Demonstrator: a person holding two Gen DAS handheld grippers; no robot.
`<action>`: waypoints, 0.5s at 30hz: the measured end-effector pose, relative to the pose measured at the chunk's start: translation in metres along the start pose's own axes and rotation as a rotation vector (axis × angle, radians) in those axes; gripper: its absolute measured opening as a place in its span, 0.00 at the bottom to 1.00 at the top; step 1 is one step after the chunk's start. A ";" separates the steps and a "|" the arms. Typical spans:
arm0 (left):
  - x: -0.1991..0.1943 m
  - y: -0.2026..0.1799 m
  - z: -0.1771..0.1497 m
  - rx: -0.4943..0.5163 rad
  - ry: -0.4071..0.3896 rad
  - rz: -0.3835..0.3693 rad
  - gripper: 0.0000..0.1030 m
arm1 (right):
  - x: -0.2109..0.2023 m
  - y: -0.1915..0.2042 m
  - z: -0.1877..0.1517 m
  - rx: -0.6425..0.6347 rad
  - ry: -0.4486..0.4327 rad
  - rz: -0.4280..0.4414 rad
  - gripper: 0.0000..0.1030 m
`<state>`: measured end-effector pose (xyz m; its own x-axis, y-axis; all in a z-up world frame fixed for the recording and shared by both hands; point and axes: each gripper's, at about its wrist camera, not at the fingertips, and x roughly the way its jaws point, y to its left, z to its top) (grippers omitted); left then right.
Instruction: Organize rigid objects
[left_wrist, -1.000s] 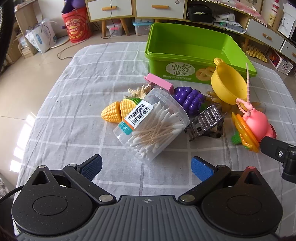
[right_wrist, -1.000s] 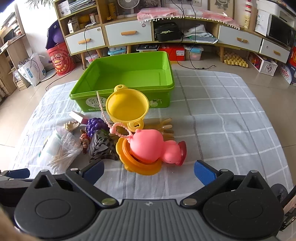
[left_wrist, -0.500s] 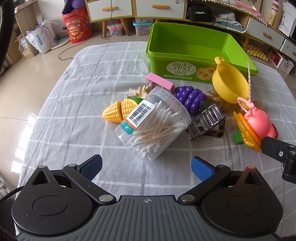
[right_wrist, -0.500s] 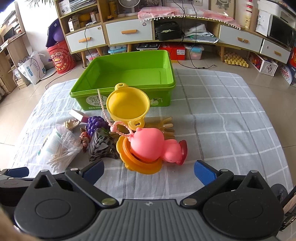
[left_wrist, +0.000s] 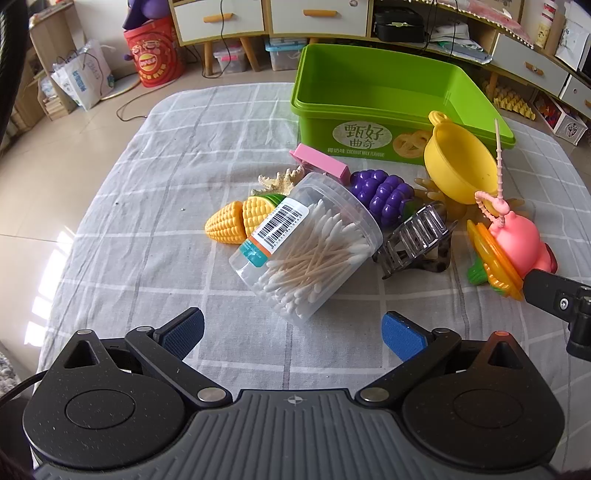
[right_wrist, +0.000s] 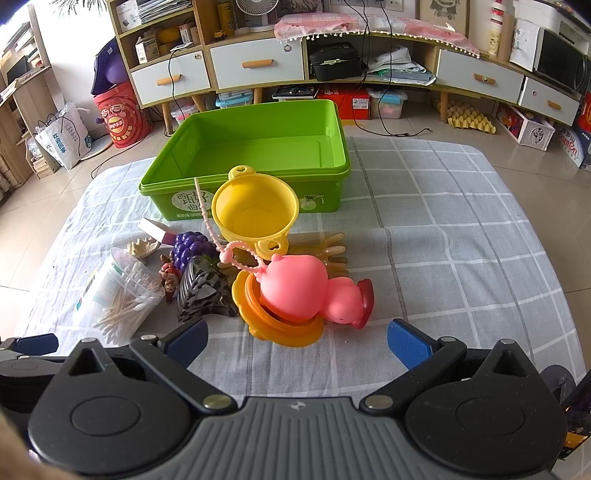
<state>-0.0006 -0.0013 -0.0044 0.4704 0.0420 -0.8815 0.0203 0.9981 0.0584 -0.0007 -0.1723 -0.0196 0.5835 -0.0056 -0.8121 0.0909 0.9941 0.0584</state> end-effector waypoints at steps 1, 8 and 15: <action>0.000 0.000 0.000 0.000 0.000 0.000 0.98 | 0.000 0.000 0.000 0.000 0.001 0.000 0.89; 0.001 0.000 -0.002 -0.001 0.001 0.003 0.98 | 0.002 -0.001 -0.001 0.007 0.006 -0.001 0.89; 0.002 0.003 -0.002 -0.003 -0.023 -0.015 0.98 | 0.005 -0.004 0.000 0.024 0.014 0.008 0.89</action>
<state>-0.0010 0.0021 -0.0067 0.4901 0.0264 -0.8713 0.0249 0.9987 0.0443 0.0012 -0.1763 -0.0238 0.5732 0.0035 -0.8194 0.1058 0.9913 0.0782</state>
